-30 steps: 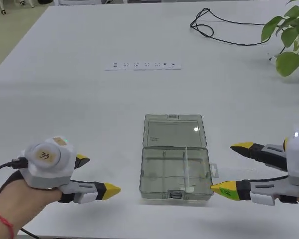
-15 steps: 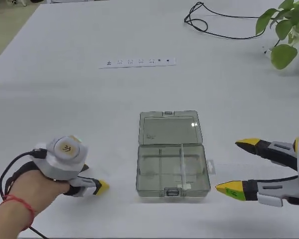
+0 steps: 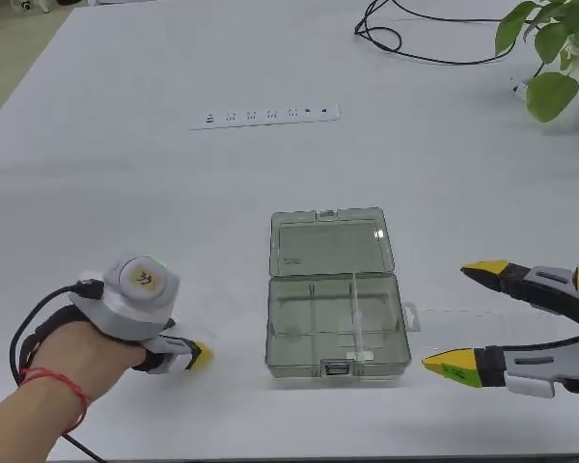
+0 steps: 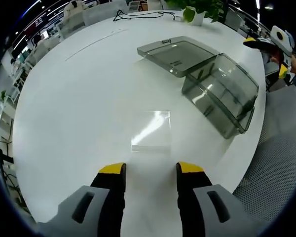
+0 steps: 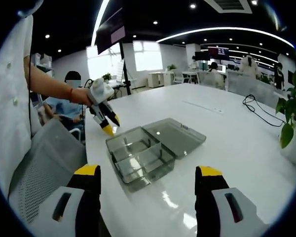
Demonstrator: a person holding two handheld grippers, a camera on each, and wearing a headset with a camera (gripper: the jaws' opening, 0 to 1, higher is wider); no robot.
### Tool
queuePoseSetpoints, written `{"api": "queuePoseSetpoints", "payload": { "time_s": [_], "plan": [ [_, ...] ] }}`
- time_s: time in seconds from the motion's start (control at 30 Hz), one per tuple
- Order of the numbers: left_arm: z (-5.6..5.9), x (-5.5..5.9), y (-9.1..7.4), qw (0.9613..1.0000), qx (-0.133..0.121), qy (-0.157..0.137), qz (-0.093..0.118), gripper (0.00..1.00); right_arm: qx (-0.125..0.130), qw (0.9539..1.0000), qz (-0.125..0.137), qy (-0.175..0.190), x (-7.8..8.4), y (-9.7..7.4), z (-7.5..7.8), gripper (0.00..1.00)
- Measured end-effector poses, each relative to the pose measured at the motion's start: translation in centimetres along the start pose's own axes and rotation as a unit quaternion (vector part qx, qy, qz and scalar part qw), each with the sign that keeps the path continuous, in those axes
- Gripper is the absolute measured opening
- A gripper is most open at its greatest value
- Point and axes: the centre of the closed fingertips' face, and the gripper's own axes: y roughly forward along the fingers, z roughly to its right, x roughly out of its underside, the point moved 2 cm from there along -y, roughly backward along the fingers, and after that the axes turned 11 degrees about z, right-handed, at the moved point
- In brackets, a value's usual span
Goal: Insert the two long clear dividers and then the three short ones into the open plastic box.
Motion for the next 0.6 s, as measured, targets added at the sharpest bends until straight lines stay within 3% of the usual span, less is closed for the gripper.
{"api": "queuePoseSetpoints", "payload": {
  "time_s": [0.07,0.3,0.6],
  "plan": [
    [0.13,-0.04,-0.01,1.0,0.003,0.002,-0.004,0.33,0.004,1.0,0.003,0.002,-0.12,-0.08,0.13,0.79],
    [0.02,-0.06,0.03,0.9999,0.001,-0.006,-0.012,0.32,0.007,1.0,0.0,0.002,0.03,-0.3,0.06,0.78],
    [0.24,-0.15,-0.01,0.9999,0.009,-0.009,-0.007,0.32,0.006,1.0,-0.007,0.0,0.29,-0.41,-0.19,0.78]
  ]
}}
